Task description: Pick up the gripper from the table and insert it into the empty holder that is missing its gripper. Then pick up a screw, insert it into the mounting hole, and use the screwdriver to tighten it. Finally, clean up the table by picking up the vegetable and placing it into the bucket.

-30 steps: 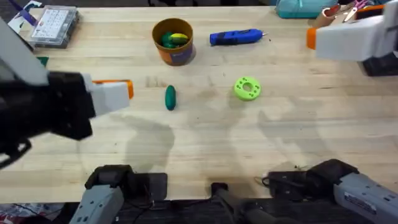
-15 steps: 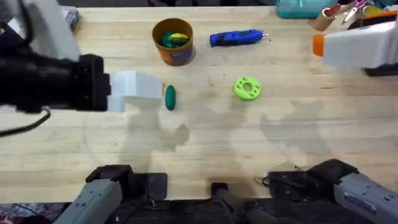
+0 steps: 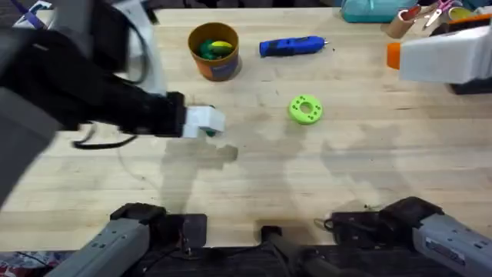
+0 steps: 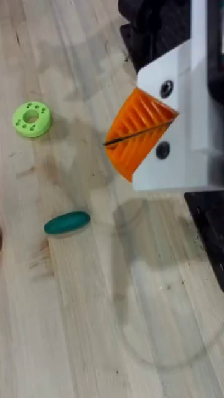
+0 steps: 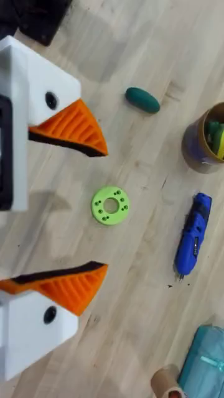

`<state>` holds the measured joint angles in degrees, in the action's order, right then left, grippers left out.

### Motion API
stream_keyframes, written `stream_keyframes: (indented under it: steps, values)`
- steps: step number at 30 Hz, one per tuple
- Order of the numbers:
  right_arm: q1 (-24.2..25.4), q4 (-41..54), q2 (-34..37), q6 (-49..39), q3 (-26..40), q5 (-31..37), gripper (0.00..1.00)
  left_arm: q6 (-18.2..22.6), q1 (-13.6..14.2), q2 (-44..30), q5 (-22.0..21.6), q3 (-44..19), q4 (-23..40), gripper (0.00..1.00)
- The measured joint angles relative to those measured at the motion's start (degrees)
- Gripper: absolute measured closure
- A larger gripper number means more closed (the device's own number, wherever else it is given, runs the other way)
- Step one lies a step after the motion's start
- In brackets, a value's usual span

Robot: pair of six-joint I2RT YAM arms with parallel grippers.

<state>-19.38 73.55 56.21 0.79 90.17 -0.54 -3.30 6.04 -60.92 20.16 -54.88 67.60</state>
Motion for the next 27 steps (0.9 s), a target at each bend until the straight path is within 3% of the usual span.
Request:
stream_keyframes:
  steps: [7,16,19,23,26,27]
  values:
    - [0.0,0.0,0.0,0.53,0.0,0.0,0.006,-6.26,7.06,-9.0,-7.28,3.76,-12.39,0.013]
    - [0.0,0.04,0.0,0.55,0.0,0.0,0.006,-10.77,7.92,-25.9,-13.01,3.96,-25.86,0.036]
    - [0.0,0.04,0.0,0.55,0.0,0.0,0.006,-11.22,7.91,-27.74,-14.25,3.94,-27.31,0.164]
    - [0.0,0.04,0.0,0.57,0.0,0.0,0.005,-11.8,7.9,-27.94,-14.9,3.94,-27.81,0.545]
    - [0.0,0.04,0.01,0.57,0.0,0.0,0.005,-11.6,7.96,-27.8,-14.83,3.92,-27.95,0.953]
    - [0.0,0.04,0.02,0.57,0.0,0.0,0.005,-11.68,7.96,-27.74,-14.83,3.88,-27.93,0.976]
